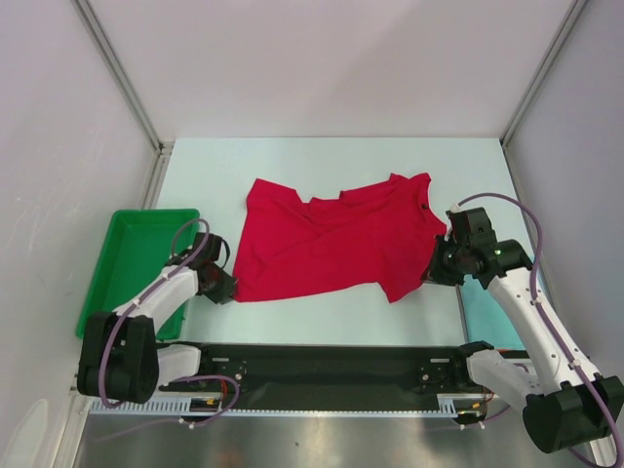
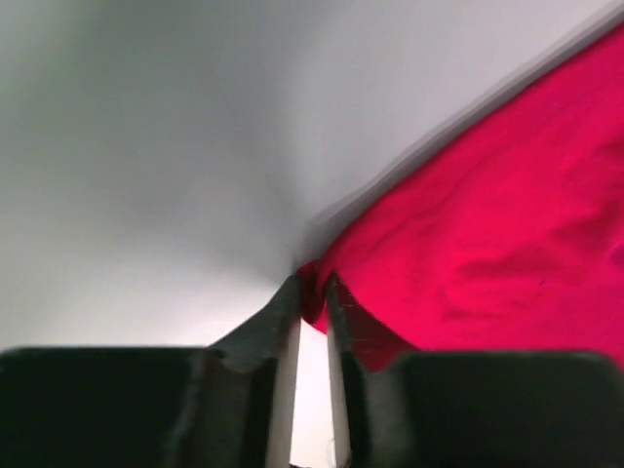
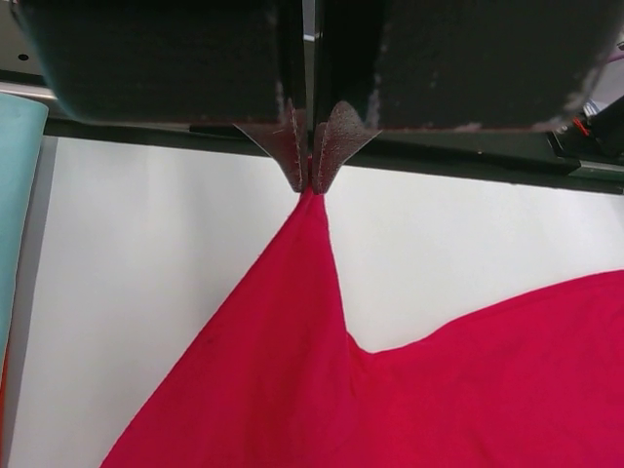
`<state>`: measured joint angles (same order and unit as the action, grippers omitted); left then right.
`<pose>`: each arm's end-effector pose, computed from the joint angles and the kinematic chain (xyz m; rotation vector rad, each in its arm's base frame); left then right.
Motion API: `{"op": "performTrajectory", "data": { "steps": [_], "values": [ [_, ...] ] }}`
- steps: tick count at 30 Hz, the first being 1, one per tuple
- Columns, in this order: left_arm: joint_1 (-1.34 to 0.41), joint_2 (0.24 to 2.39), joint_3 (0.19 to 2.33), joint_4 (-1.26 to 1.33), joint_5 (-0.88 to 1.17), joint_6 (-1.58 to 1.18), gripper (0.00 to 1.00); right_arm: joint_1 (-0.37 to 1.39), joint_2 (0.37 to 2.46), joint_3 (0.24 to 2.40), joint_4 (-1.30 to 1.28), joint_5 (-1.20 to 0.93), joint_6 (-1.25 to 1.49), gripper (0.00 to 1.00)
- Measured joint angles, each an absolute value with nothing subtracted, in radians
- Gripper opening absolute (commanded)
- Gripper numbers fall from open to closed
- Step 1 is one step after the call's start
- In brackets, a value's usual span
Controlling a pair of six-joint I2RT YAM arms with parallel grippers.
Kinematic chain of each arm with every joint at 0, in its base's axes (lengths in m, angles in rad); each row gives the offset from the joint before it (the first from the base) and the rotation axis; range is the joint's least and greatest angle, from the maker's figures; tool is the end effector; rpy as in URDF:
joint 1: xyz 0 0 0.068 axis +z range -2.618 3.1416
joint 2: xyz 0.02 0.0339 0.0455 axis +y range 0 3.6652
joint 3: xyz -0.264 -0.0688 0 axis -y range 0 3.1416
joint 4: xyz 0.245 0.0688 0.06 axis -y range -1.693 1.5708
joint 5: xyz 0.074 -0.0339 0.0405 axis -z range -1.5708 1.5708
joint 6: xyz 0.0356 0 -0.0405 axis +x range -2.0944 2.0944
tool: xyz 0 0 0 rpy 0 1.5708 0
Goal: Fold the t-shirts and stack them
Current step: Flatten the tshirt out
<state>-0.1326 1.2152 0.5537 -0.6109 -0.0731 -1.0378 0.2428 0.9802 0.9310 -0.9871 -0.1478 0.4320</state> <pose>0.1891 -0.0226 0.1532 -1.2600 2.5553 -0.1497 0.1698 0.0475 0.2867 0.1971 2.6466 0.4259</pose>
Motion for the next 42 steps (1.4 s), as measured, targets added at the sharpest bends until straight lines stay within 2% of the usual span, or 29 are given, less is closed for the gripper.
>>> {"op": "performTrajectory", "data": {
  "steps": [2,10,15,23,32,36,42],
  "values": [
    [-0.129,1.222,0.554,-0.600,-0.067,-1.032,0.00,0.243,0.981,0.931,-0.984,-0.147,0.437,0.00],
    [-0.121,1.228,0.567,-0.594,-0.044,-0.955,0.00,0.191,1.027,0.947,-0.940,-0.157,0.488,0.00],
    [-0.119,1.180,0.650,-0.633,-0.011,-0.847,0.00,0.103,1.134,1.092,-0.888,-0.165,0.541,0.00],
    [-0.121,1.126,1.067,-0.713,0.014,-0.669,0.00,-0.101,1.271,1.451,-0.840,-0.165,0.596,0.00],
    [-0.181,1.192,1.657,-0.793,-0.022,-0.530,0.00,-0.155,1.391,1.952,-0.823,-0.179,0.602,0.00],
    [-0.190,1.160,1.849,-0.767,-0.004,-0.476,0.00,-0.163,1.332,2.024,-0.726,-0.200,0.598,0.00],
    [-0.227,0.972,1.894,-0.717,0.035,-0.414,0.00,-0.160,1.116,1.993,-0.575,-0.206,0.570,0.00]
  ]
}}
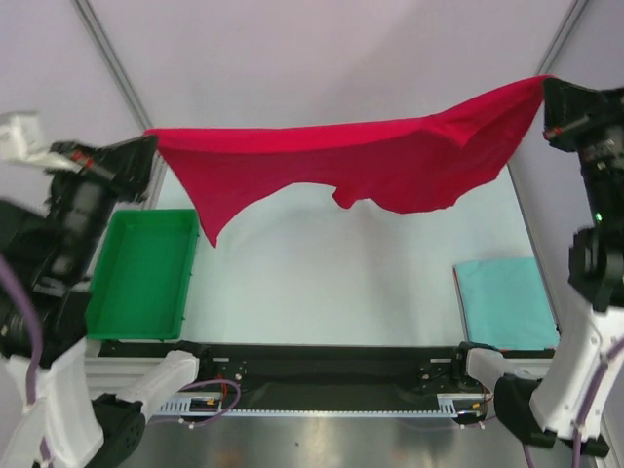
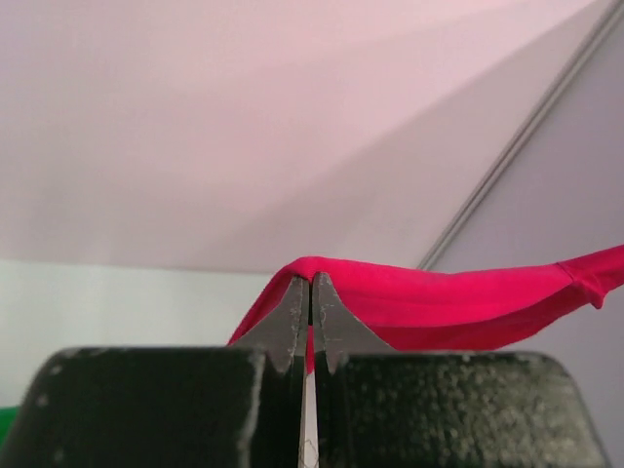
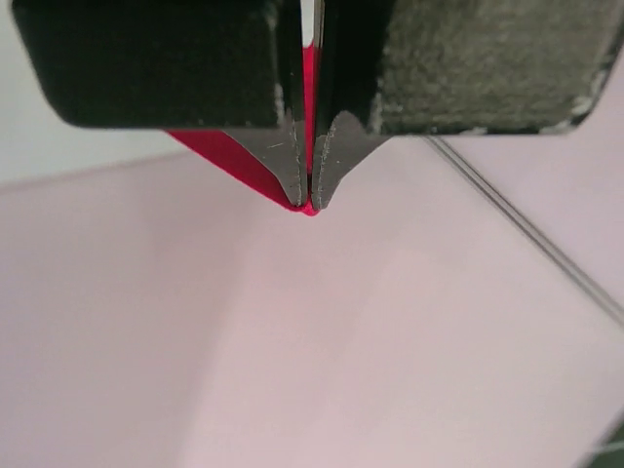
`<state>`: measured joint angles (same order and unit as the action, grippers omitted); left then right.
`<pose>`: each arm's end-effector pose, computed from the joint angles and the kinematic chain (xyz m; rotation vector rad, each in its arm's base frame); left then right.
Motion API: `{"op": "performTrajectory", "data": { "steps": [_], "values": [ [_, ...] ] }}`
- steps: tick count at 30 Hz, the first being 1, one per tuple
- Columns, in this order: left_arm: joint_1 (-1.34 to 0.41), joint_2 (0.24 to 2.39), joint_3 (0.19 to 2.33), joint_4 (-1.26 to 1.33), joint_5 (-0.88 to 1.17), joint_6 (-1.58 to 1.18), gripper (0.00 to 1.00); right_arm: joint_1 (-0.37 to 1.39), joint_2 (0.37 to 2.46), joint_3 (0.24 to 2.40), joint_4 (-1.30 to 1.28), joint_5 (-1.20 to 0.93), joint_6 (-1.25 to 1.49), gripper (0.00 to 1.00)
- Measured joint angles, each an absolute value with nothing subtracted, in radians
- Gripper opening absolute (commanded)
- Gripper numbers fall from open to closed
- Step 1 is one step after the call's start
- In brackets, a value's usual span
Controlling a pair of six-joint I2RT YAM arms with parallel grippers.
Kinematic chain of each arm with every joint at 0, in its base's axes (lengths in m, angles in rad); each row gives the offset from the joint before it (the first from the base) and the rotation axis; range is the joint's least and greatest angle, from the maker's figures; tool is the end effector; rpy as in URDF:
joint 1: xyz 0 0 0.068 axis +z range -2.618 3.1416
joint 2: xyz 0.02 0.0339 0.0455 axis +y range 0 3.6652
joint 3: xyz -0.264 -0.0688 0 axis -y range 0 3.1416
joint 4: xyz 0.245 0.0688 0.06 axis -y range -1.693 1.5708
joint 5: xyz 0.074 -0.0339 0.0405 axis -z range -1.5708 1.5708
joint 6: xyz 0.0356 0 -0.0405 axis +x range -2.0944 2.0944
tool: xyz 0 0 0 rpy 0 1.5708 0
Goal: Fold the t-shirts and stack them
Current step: Flatten the tshirt out
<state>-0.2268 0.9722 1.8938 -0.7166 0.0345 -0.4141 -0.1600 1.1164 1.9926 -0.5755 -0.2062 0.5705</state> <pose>0.0765 -0.0189 0.5853 -0.1005 1.3846 -0.5602 0.1185 -0.0117 0.6096 0.2891 1.2589 0.4834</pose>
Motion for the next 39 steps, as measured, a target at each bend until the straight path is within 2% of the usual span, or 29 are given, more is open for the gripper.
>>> {"op": "performTrajectory", "data": {
  "steps": [9,15,20,31,35,39],
  "values": [
    [-0.277,0.741,1.931,-0.687,-0.004,-0.347,0.00,-0.092,0.934,2.148,-0.467,-0.190,0.484,0.00],
    [-0.286,0.733,1.894,-0.657,-0.036,-0.331,0.00,-0.047,0.939,2.171,-0.440,-0.181,0.441,0.00],
    [-0.286,0.756,1.732,-0.588,-0.065,-0.332,0.00,-0.037,1.003,2.081,-0.416,-0.181,0.424,0.00],
    [-0.258,1.033,1.304,-0.370,-0.130,-0.294,0.00,-0.032,1.273,1.631,-0.258,-0.181,0.417,0.00],
    [-0.169,1.174,1.174,-0.260,-0.120,-0.287,0.00,-0.031,1.395,1.538,-0.181,-0.183,0.418,0.00],
    [-0.083,1.382,1.150,-0.136,-0.084,-0.290,0.00,-0.027,1.529,1.502,-0.075,-0.201,0.418,0.00]
  ]
}}
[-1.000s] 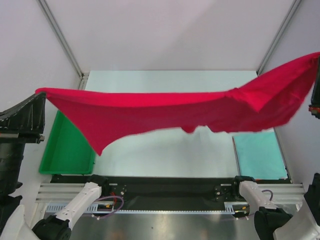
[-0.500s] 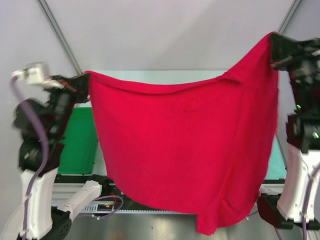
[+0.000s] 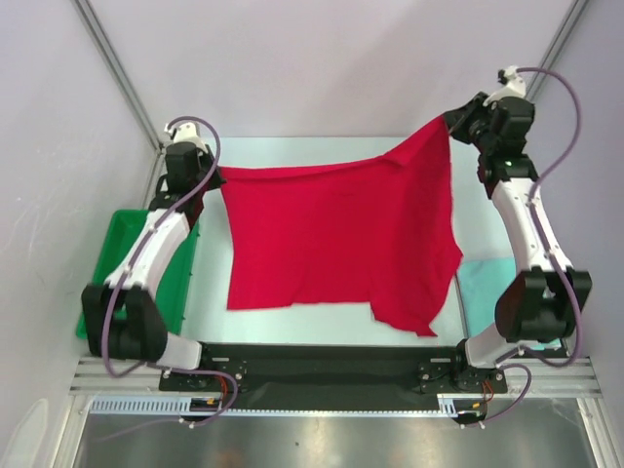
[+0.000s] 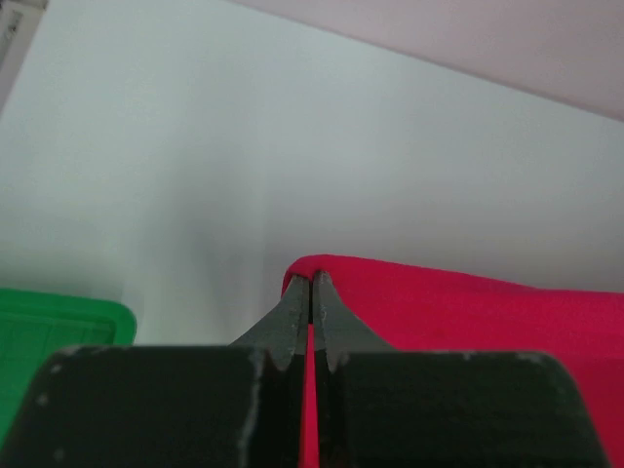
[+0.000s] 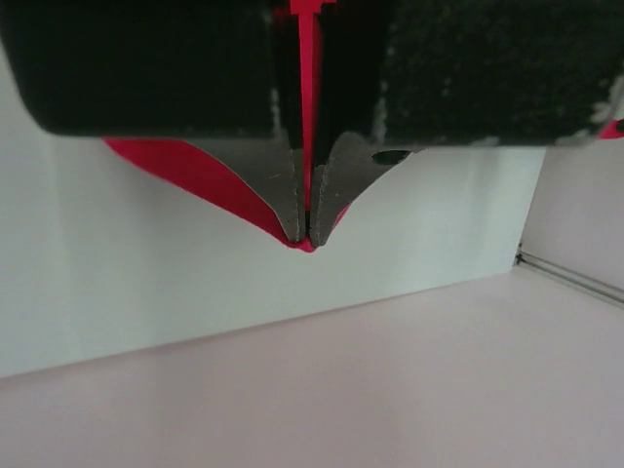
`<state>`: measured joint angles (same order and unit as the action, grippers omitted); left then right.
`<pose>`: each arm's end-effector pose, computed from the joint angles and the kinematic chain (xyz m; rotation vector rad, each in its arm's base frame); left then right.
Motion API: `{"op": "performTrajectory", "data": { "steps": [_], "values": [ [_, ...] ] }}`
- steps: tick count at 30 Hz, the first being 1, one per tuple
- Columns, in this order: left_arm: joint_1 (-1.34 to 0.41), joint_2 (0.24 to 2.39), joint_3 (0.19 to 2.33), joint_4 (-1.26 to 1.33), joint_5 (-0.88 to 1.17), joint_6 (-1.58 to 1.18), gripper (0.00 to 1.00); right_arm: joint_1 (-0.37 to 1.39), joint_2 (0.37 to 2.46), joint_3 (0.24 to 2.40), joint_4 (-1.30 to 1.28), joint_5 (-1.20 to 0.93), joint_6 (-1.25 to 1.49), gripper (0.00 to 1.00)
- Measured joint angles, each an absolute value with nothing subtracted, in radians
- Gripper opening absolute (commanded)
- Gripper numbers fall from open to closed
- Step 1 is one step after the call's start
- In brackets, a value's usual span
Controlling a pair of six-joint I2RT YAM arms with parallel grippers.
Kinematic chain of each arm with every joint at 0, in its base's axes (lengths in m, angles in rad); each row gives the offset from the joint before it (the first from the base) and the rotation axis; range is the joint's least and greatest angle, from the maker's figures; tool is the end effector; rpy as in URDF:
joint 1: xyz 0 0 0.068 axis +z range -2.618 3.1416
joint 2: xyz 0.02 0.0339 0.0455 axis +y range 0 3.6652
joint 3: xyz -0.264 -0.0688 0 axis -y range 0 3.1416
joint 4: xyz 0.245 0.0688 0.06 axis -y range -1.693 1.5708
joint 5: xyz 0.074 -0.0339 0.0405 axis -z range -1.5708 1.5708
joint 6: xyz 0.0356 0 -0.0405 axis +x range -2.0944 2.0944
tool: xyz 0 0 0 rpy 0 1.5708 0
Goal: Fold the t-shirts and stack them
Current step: Flatten the tshirt out
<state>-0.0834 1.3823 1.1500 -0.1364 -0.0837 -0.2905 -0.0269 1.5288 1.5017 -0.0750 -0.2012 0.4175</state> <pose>0.3240 -0.0241 0.3354 -0.2561 1.9248 -0.1675 0.3638 -0.0027 0.4195 0.2215 1.6772 0.4620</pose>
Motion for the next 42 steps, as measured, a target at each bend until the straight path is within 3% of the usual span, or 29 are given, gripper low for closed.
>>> {"op": "performTrajectory", "data": {
  "steps": [9,14,33,42],
  "values": [
    [0.015,1.858,1.319,-0.009,0.062,-0.328,0.00,-0.021,1.829,1.504,0.087,-0.256,0.443,0.00],
    [0.021,1.951,1.404,0.010,0.109,-0.352,0.00,-0.022,1.964,1.567,0.077,-0.283,0.454,0.00],
    [0.022,1.921,1.456,-0.117,0.190,-0.418,0.00,-0.089,1.934,1.657,-0.138,-0.304,0.524,0.00],
    [-0.052,1.486,1.451,-0.171,0.244,-0.455,0.00,-0.094,1.588,1.655,-0.126,-0.286,0.550,0.00]
  ]
}}
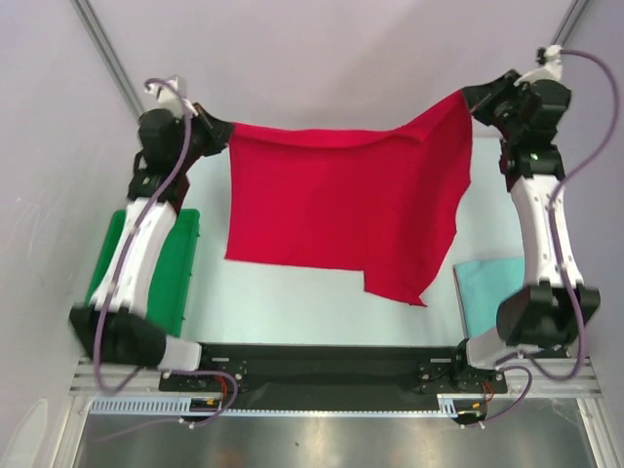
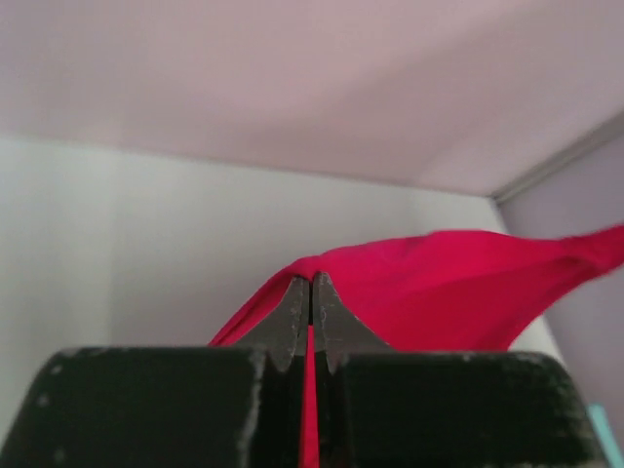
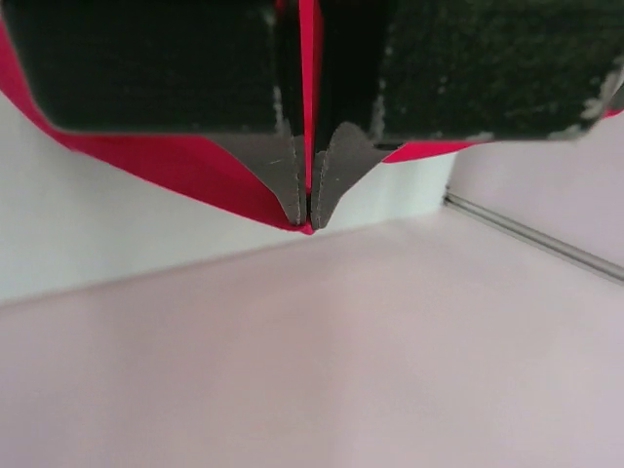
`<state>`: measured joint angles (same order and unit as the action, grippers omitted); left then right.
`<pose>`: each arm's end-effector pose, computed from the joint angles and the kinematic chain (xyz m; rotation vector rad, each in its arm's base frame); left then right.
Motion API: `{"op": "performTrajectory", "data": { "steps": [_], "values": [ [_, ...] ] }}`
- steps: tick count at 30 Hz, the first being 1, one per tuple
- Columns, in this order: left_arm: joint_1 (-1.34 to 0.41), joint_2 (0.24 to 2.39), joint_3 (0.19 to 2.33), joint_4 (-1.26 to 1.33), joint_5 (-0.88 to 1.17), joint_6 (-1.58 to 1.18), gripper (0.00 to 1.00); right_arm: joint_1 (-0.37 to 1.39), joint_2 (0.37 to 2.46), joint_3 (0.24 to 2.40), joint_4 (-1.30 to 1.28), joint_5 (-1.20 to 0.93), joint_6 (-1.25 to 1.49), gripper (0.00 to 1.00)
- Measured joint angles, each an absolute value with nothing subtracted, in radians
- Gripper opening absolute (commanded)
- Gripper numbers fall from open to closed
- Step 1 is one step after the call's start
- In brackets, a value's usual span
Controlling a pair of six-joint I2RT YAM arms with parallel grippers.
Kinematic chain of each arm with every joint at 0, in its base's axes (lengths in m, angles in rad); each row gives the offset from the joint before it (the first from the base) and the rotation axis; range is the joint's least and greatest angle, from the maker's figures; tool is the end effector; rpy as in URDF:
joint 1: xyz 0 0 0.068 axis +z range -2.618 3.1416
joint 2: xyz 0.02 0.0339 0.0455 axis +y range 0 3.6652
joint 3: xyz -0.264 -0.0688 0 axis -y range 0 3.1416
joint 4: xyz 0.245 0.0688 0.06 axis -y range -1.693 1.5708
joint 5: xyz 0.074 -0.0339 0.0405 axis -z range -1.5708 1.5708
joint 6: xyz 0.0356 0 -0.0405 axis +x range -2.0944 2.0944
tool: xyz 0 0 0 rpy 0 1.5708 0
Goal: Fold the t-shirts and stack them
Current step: Flatten the tshirt out
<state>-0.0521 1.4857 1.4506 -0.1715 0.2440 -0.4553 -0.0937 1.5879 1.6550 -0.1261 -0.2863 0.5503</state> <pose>0.3498 -0.0269 0.4056 -0.1848 1.7989 -0.5804 0.3722 -0.0249 0.4474 0.3084 1.6304 0.5816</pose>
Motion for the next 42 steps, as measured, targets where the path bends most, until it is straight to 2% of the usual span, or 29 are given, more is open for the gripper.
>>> {"op": "performTrajectory", "data": {
  "steps": [5,8,13,18,26,30,35,42],
  "values": [
    [-0.125,1.130,1.442,-0.202,0.241,-0.466,0.00,-0.110,1.347,1.649,-0.096,-0.255,0.557,0.00],
    [-0.117,1.004,1.526,-0.256,0.209,-0.462,0.00,-0.115,1.206,1.649,-0.073,-0.233,0.558,0.00],
    [-0.115,0.892,1.729,-0.312,0.190,-0.451,0.01,-0.115,1.005,1.649,-0.027,-0.203,0.553,0.00],
    [-0.115,0.768,1.802,-0.355,0.184,-0.435,0.00,-0.115,0.856,1.662,0.012,-0.181,0.539,0.00],
    [-0.115,0.709,1.881,-0.407,0.141,-0.399,0.00,-0.098,0.825,1.727,0.057,-0.182,0.538,0.00],
    [-0.115,0.710,1.803,-0.397,0.111,-0.379,0.00,-0.095,0.850,1.679,0.089,-0.192,0.548,0.00],
    [-0.115,0.733,1.525,-0.327,0.066,-0.348,0.00,-0.091,0.943,1.543,0.150,-0.208,0.574,0.00],
    [-0.111,0.972,1.177,-0.179,0.020,-0.302,0.00,-0.040,1.206,1.343,0.200,-0.206,0.572,0.00]
  ]
}}
